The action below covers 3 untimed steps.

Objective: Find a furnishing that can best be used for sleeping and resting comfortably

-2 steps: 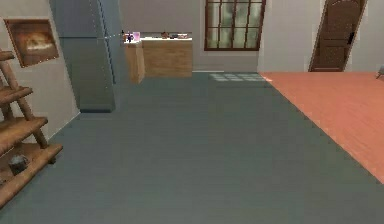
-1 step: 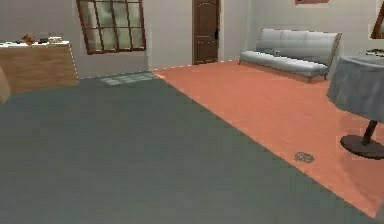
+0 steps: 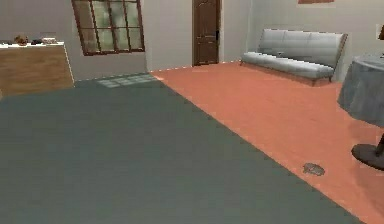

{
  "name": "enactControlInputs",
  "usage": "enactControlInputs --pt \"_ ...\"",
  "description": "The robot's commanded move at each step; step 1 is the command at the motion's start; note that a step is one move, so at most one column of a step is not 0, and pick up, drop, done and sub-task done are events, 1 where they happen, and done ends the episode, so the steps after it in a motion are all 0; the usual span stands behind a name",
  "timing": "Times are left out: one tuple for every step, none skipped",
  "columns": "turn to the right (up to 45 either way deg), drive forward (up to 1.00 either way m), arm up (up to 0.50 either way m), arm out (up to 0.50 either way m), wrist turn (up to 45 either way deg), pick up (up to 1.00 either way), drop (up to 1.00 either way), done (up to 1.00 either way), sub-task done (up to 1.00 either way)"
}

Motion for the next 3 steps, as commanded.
enactControlInputs --pt "21.0 0.00 0.00 0.00 0.0 0.00 0.00 0.00 0.00" --pt "3.0 0.00 0.00 0.00 0.0 0.00 0.00 0.00 0.00" --pt "0.0 1.00 0.00 0.00 0.0 0.00 0.00 0.00 0.00"
